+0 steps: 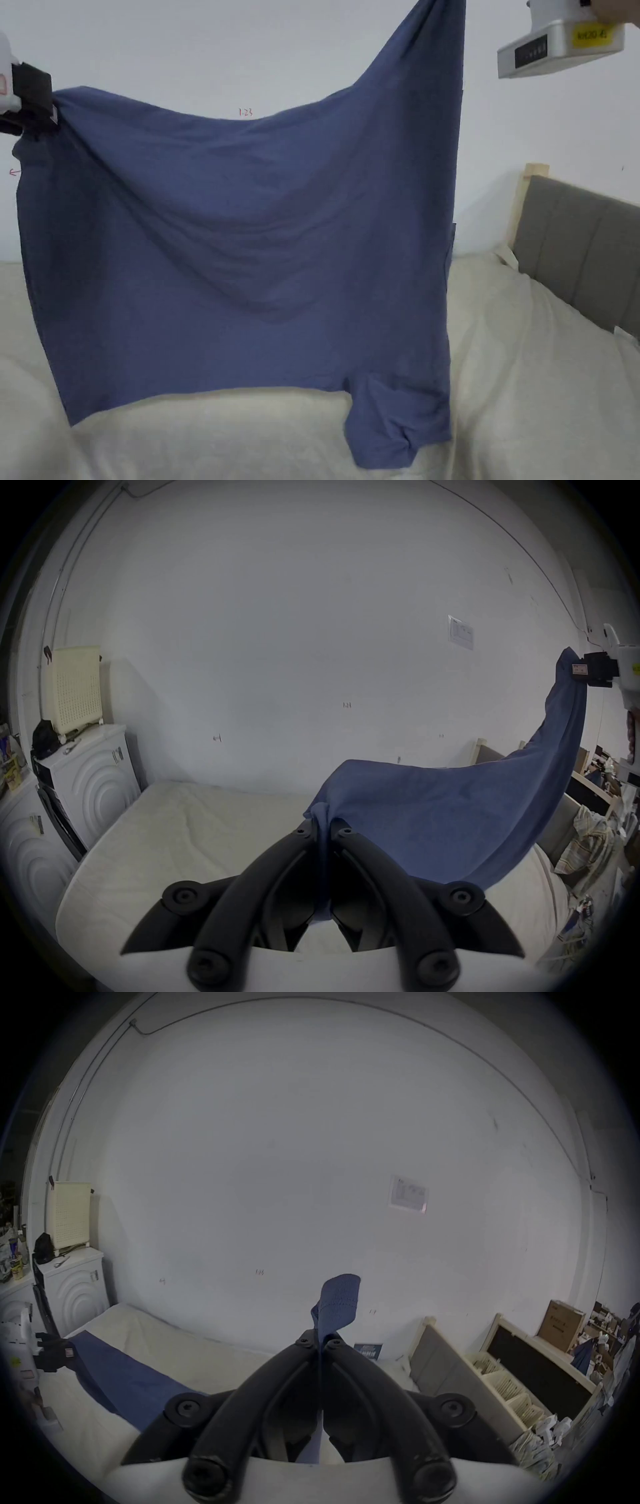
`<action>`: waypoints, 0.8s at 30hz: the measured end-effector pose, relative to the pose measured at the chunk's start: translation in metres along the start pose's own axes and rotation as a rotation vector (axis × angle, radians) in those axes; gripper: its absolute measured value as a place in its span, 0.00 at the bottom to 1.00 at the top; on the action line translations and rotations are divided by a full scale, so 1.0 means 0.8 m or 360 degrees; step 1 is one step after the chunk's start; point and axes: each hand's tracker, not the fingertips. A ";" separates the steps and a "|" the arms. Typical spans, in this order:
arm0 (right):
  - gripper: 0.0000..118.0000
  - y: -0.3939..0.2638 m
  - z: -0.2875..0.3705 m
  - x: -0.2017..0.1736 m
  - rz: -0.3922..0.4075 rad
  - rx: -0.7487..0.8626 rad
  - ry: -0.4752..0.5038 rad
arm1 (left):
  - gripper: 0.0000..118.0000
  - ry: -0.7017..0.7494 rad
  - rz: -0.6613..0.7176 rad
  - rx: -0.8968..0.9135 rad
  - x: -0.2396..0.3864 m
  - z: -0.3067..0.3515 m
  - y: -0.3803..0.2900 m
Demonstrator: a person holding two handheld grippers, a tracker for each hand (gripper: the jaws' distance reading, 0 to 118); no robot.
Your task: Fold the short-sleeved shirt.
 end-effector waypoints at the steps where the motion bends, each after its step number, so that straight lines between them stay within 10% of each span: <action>1: 0.00 -0.012 0.005 0.000 0.0005 -0.0029 0.0030 | 0.05 -0.0001 -0.0001 -0.0028 0.001 0.004 -0.012; 24: 0.00 -0.299 0.280 0.070 -0.0218 -0.0423 0.0522 | 0.05 -0.0331 -0.0017 -0.0576 0.008 0.196 -0.219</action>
